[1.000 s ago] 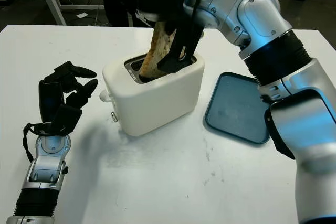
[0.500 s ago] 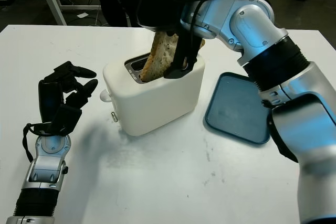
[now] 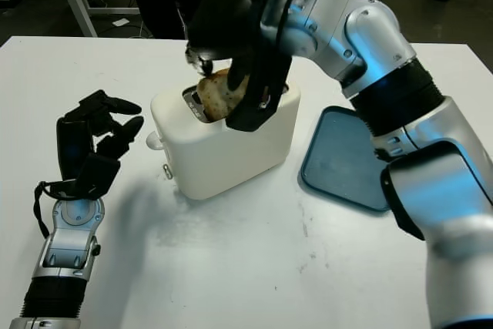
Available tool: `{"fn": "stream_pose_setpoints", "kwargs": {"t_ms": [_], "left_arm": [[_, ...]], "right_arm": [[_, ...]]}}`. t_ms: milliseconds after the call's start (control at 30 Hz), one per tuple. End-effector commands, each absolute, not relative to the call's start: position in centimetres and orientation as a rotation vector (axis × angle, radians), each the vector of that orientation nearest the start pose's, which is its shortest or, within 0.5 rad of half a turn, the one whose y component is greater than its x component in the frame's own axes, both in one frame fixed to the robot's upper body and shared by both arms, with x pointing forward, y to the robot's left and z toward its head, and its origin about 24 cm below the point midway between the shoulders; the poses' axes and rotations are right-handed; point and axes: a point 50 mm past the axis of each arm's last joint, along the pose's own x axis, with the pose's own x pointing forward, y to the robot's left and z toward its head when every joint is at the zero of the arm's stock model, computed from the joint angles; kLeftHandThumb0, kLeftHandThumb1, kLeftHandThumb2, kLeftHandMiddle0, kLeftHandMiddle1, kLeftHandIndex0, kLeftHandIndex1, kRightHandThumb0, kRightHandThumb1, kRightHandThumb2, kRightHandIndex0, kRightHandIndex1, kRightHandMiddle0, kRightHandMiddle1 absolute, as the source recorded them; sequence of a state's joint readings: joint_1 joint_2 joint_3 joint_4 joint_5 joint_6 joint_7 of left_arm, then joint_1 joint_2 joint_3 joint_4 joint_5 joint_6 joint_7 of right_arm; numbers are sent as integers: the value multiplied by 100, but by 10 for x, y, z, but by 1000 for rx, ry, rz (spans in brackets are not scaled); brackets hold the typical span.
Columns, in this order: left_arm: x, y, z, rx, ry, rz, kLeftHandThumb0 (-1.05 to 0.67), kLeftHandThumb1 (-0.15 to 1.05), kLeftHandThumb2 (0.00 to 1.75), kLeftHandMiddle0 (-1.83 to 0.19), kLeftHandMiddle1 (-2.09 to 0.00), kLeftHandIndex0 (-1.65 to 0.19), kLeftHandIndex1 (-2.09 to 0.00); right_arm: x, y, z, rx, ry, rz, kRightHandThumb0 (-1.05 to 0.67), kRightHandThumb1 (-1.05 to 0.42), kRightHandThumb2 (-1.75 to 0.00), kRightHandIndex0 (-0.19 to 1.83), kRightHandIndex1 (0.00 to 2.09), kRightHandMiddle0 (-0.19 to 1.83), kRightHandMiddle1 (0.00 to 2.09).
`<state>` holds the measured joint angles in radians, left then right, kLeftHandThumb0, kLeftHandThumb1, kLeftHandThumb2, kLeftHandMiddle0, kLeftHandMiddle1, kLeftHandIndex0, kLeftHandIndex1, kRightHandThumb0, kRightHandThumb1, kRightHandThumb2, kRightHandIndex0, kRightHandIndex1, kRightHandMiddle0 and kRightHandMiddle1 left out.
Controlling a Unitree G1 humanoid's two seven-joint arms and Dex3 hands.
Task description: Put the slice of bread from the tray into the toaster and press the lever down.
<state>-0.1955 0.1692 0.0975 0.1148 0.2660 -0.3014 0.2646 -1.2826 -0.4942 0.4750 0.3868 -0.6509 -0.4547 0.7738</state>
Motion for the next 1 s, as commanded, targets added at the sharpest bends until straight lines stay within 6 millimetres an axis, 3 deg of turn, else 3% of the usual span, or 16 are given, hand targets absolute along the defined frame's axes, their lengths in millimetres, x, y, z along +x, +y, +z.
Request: {"fn": "stream_pose_setpoints", "kwargs": {"t_ms": [0, 300, 400, 533, 667, 767, 833, 900, 967], "left_arm": [[280, 194, 102, 380, -437, 274, -95, 92, 15, -98, -143, -83, -104], [279, 194, 101, 366, -428, 269, -95, 92, 15, -101, -144, -84, -103], [280, 194, 100, 362, -426, 271, -95, 92, 14, -101, -143, -85, -102], [279, 194, 101, 373, -434, 275, -96, 92, 15, -102, -144, -85, -101], [280, 195, 101, 373, -431, 279, -96, 92, 15, -100, -143, -85, -102], [280, 196, 102, 390, -433, 276, -97, 92, 17, -98, -143, -84, -103], [281, 197, 104, 402, -440, 267, -96, 92, 17, -98, -144, -84, -103], [283, 199, 109, 418, -458, 256, -96, 92, 17, -98, -144, -84, -104], [284, 201, 113, 430, -484, 239, -94, 92, 17, -97, -145, -83, -104]], "right_arm": [[341, -46, 305, -1788, -676, 864, -82, -92, -6, 57, 84, 79, 22], [343, -48, 316, -1632, -672, 929, -77, -90, 0, 17, 68, 49, 3], [346, -53, 321, -1616, -671, 909, -75, -88, 0, 6, 82, 45, 1], [351, -71, 328, -1458, -697, 793, -62, -87, 0, 18, 82, 56, 5], [357, -104, 328, -1074, -776, 604, -51, -89, -1, 48, 83, 79, 15], [358, -139, 308, -872, -875, 396, -48, -92, -2, 77, 83, 95, 22], [358, -162, 285, -805, -886, 261, -44, -92, -6, 88, 88, 99, 24], [355, -186, 251, -697, -834, 168, -36, -92, -9, 91, 87, 100, 22], [346, -204, 215, -596, -760, 107, -27, -92, -11, 97, 72, 103, 16]]}}
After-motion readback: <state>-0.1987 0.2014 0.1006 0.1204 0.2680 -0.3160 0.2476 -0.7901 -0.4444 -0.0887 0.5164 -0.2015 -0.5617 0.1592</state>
